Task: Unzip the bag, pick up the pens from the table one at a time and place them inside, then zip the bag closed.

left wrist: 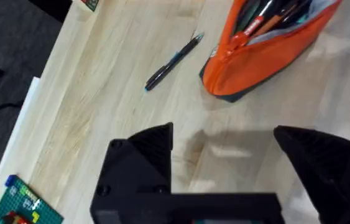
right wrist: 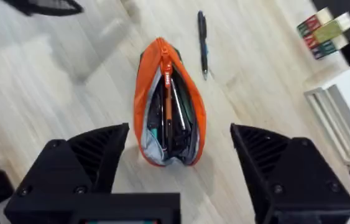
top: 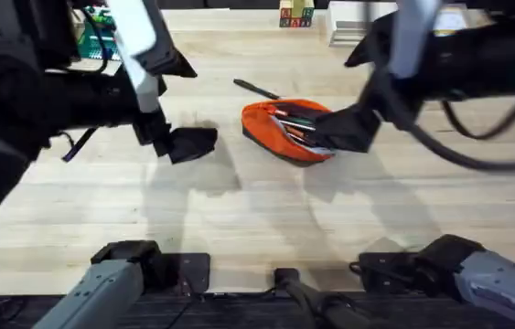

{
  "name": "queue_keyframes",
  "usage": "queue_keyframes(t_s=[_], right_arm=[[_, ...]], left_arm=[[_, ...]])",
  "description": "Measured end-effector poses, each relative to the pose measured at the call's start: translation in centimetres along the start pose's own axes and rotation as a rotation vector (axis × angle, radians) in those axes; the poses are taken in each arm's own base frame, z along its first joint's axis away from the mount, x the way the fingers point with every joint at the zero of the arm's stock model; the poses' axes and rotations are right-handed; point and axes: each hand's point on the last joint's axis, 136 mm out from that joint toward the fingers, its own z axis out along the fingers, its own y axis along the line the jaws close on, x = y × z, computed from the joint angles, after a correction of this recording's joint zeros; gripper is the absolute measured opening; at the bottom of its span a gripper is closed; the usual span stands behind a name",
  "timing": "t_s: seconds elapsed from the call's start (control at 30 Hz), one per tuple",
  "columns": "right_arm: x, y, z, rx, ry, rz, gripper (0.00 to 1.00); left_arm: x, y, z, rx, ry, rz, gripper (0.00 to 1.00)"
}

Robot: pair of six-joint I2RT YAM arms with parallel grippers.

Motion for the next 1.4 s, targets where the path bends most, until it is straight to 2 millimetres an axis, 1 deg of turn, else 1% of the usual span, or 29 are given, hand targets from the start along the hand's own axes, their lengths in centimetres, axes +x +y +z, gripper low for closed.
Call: queue_keyframes(t_s=[0.1,0.2,0.27,0.37,0.47,0.57,0.7,0.87,1.1,1.13,1.2,1.23,1.4], right_arm=[[-0.4,0.3,-2.1,0.024,-0.049,-0.004,0.998],[-0.7,0.5,-3.7,0.043,-0.094,0.006,0.997],[-0.9,0.6,-4.4,0.053,-0.116,0.016,0.997],[-1.0,0.7,-5.1,0.06,-0.135,0.031,0.997],[-0.7,0.9,-5.2,0.055,-0.125,0.043,0.997],[0.0,1.2,-5.1,0.042,-0.099,0.057,0.998],[0.3,1.3,-5.0,0.036,-0.085,0.061,0.997],[0.3,1.4,-5.0,0.035,-0.084,0.063,0.998],[0.3,1.4,-5.0,0.035,-0.084,0.064,0.998],[0.3,1.4,-5.0,0.035,-0.084,0.065,0.998],[0.3,1.4,-5.0,0.035,-0.083,0.071,0.998],[0.3,1.4,-5.0,0.034,-0.084,0.088,0.998],[0.3,1.4,-5.0,0.033,-0.084,0.103,0.998]], left_arm=[[0.5,0.8,1.0,0.005,0.003,-0.004,0.992],[0.8,1.8,2.0,0.005,0.002,-0.002,0.992],[1.1,2.3,2.8,0.007,0.002,-0.001,0.992],[1.4,2.5,4.1,0.042,0.009,-0.014,0.992],[1.1,3.3,5.3,0.072,0.015,-0.017,0.992],[0.1,5.0,6.2,0.079,0.01,-0.003,0.992],[-1.2,7.4,7.5,0.08,0.008,0.021,0.992],[-1.7,9.3,9.8,0.099,0.021,0.037,0.992],[-1.0,10.3,13.8,0.128,0.034,0.052,0.991],[-0.3,10.4,15.4,0.136,0.033,0.057,0.991],[0.3,10.6,16.5,0.137,0.033,0.059,0.991],[1.0,10.9,17.6,0.134,0.032,0.061,0.992],[2.2,10.8,19.0,0.144,0.041,0.053,0.994]])
